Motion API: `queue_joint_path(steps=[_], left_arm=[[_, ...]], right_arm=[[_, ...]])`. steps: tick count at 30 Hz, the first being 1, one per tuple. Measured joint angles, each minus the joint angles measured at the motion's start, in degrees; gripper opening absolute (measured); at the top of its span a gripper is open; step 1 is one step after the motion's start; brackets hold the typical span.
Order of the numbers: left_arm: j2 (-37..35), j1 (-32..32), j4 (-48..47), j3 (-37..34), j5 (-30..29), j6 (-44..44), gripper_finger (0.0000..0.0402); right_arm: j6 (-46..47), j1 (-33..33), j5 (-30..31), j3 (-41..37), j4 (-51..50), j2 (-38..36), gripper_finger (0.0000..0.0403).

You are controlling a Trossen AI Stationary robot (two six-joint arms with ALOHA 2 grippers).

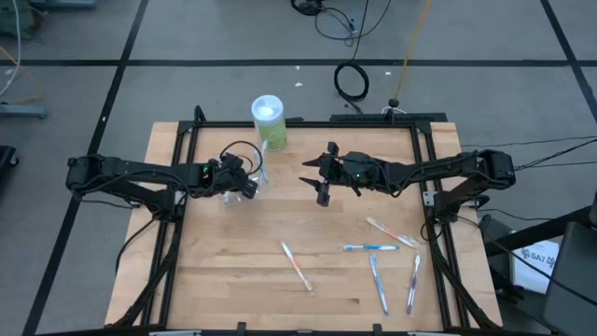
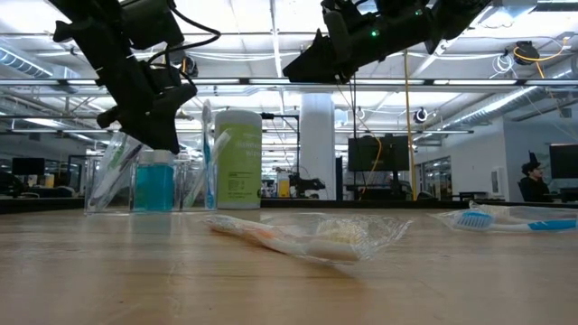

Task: Pick & Place toothbrushing station
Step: Put the right orange toothbrush into the transparent organizer

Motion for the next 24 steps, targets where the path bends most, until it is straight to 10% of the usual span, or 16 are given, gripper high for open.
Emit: queue_joint_path(steps=[24], left_arm=[[-4.9,-0.17,2.62,3.17,-0.07,18.41,0.0118]], right_arm=[[0.02,0.02,-0.02,0.0,-1.61,0.02,0.0201]])
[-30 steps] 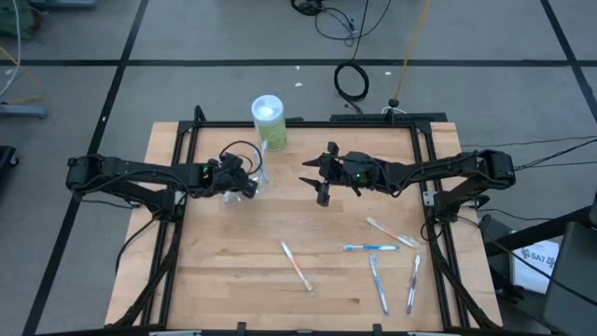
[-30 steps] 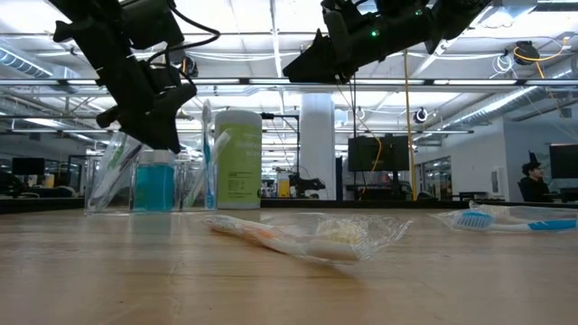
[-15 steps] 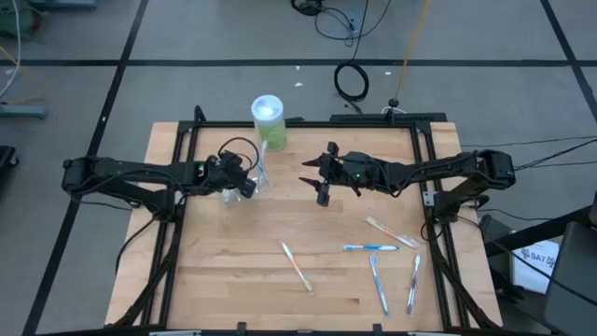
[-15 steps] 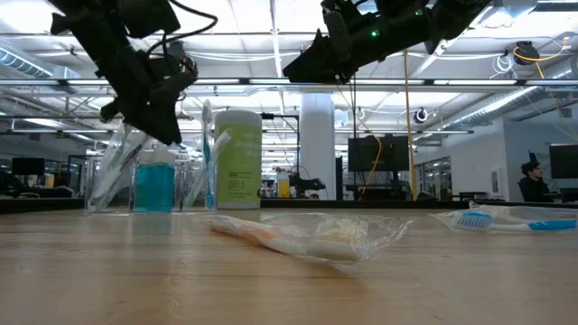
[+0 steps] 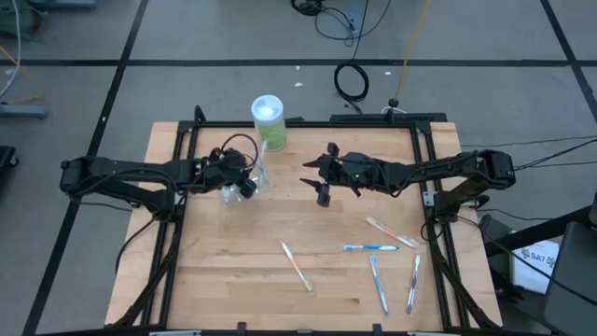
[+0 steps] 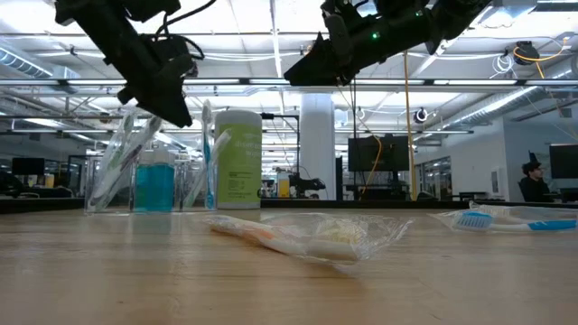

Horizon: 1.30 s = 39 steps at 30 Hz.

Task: Pick & Place toothbrushing station
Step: Put the right orange toothbrush into the transparent organizer

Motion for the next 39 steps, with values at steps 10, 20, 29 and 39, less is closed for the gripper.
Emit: queue_joint_path(steps=[10,20,29,39], left_arm=[[0.0,-2.49,13.91,0.02,0.17,14.3,0.0118],[0.0,-3.13,18.47,0.04,5.97,19.09,0.0118],[0.02,-3.09,18.51,0.04,5.97,19.76,0.0118],[0.04,-3.07,20.58,0.07,5.97,23.59,0.0117]], right_arm=[[2.27,0.0,0.0,0.0,-3.37,0.0,0.0201],[9.36,0.88,0.0,0.0,-14.91,0.0,0.0201],[19.35,4.26,-0.03,0.02,-33.37,0.0,0.0201],[36.57,6.74,-0.24,0.02,-57.94,-1.25,0.0201]])
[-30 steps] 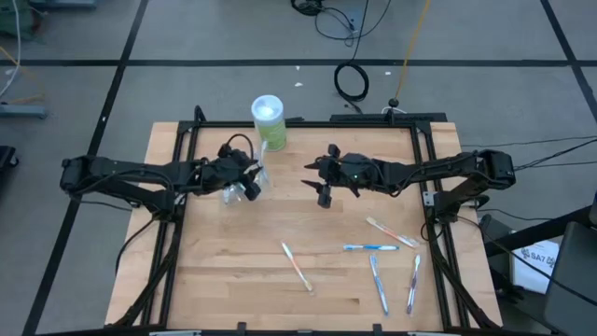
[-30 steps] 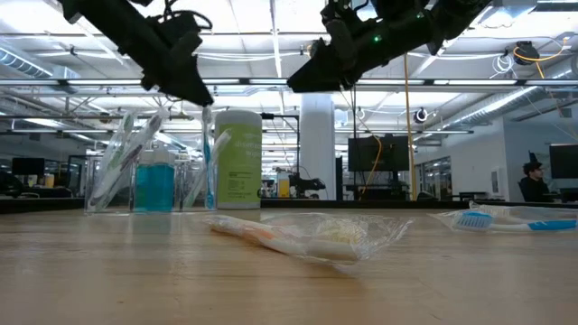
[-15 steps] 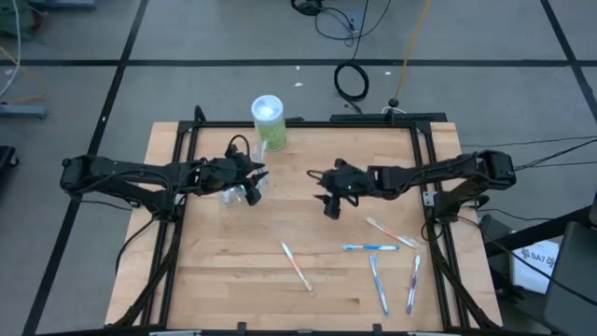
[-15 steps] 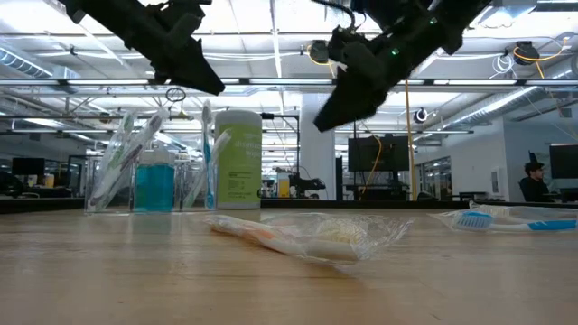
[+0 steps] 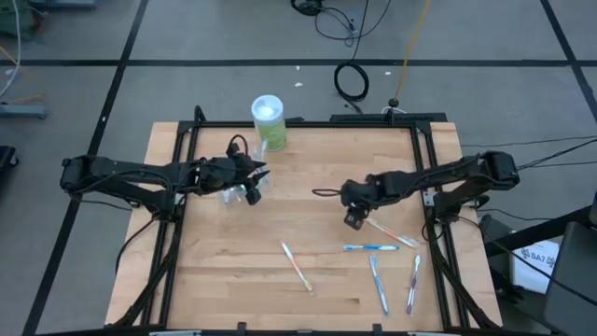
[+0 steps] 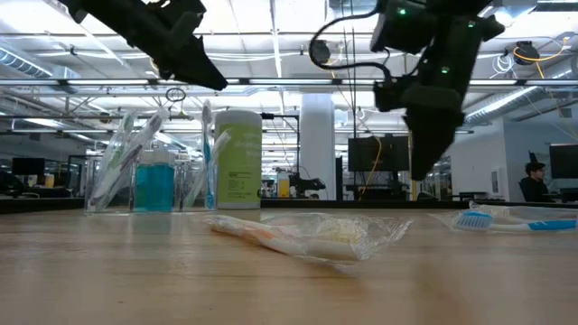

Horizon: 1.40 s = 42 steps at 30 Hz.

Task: Pick & Place toothbrushing station
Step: Put the right orange toothbrush into the transparent organizer

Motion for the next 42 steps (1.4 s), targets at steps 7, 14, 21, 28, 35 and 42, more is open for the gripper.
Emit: queue_joint_path(steps=[7,14,21,28,35,42], left_arm=[[0.0,0.0,2.47,0.0,0.02,0.0,0.0117],[0.02,0.0,2.47,0.0,0.03,-0.02,0.0117],[0.02,0.0,2.48,0.0,0.04,-0.05,0.0118],[0.02,0.0,2.49,0.0,0.1,-0.76,0.0118],[0.02,0.0,2.56,0.0,0.14,-2.0,0.0118],[0.02,0.0,2.56,0.0,0.15,-2.04,0.0118]], right_arm=[[10.79,2.59,-12.07,0.0,-14.82,-2.42,0.0201],[12.96,6.95,-15.15,-0.9,-18.74,-2.03,0.0201],[15.08,8.04,-11.63,-4.89,-15.63,-2.05,0.0201],[15.1,8.03,-11.51,-12.01,-5.19,-2.05,0.0201],[12.76,8.1,-7.42,-13.48,-3.88,-2.25,0.0199],[11.91,8.05,-7.08,-13.55,-3.79,-2.19,0.0141]])
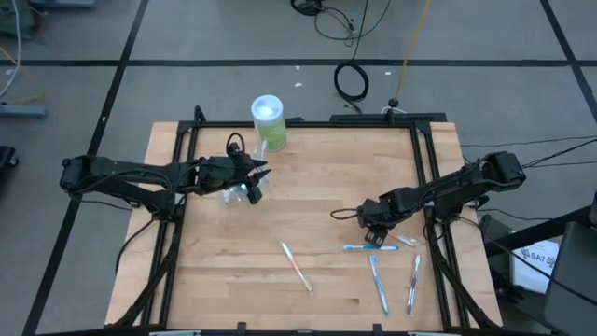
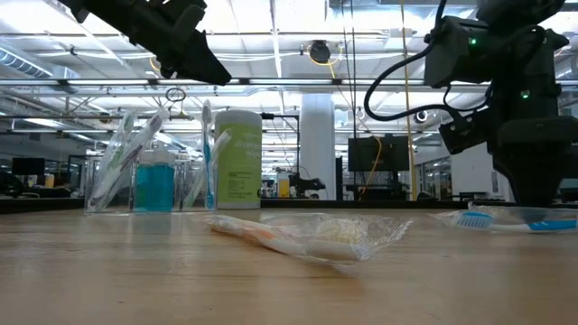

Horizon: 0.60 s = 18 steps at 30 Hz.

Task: Pick & Place toothbrushing station
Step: Put the right orange toothbrush into the transparent organizer

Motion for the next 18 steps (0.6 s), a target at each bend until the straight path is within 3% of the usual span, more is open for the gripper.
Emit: queue_joint_path(steps=[12,18], left_arm=[[0.0,0.0,0.0,0.0,-0.01,-0.01,0.0118],[0.0,0.0,0.0,0.0,0.0,-0.01,0.0118]], right_arm=[[1.4,-0.07,0.02,-0.13,2.81,0.02,0.0022],[0.98,-0.07,0.35,-0.26,5.79,-1.66,0.001]])
